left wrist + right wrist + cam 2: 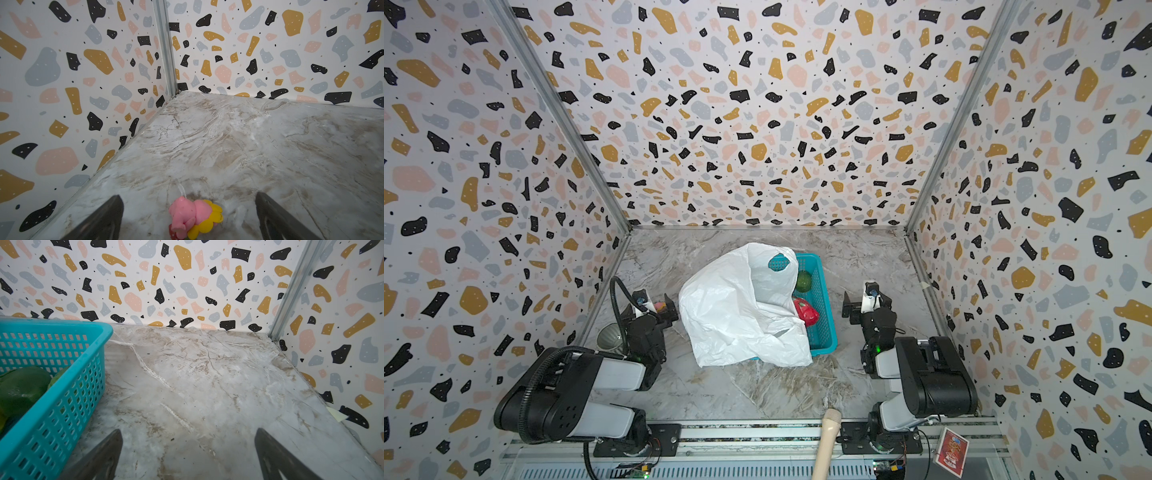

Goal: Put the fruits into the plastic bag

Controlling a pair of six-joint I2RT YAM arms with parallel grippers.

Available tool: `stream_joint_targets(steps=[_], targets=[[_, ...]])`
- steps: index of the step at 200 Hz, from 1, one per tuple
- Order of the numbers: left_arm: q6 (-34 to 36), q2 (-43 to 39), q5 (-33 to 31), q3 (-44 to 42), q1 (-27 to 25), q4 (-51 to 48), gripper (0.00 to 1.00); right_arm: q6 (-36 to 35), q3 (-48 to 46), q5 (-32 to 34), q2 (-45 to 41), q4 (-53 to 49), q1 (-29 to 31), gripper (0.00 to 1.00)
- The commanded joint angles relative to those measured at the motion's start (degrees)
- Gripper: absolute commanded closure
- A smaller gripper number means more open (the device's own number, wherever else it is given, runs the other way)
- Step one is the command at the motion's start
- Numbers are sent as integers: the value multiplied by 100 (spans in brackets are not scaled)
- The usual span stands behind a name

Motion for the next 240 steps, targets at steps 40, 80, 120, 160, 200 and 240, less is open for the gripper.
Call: stream_joint_targets(steps=[40,80,120,160,200,240], targets=[[-255,-731,-511,2691,68,-4151,7,633,1863,1418,-800,-3403,629,7],[-1656,-776,-564,4791,-275,-6826,1,2522,2563,2023,-1542,-4899,1334,9],[-1994,520,-695,7197,-2379,-9320,0,2715,3250,1838,-1691,-6417,1955,9],[-1978,2405,-1100,9129,-3284,-11239,0,2469,3316,1848,-1957,-6868,1978,8],[-1828,3182,-1908,9591,-3518,-11881,0,2352,3188,1662,-2211,-6915,1942,8],[-1783,3354,-1590,9637,-3507,-12015,4,2379,3012,1485,-2260,-6860,1938,9]])
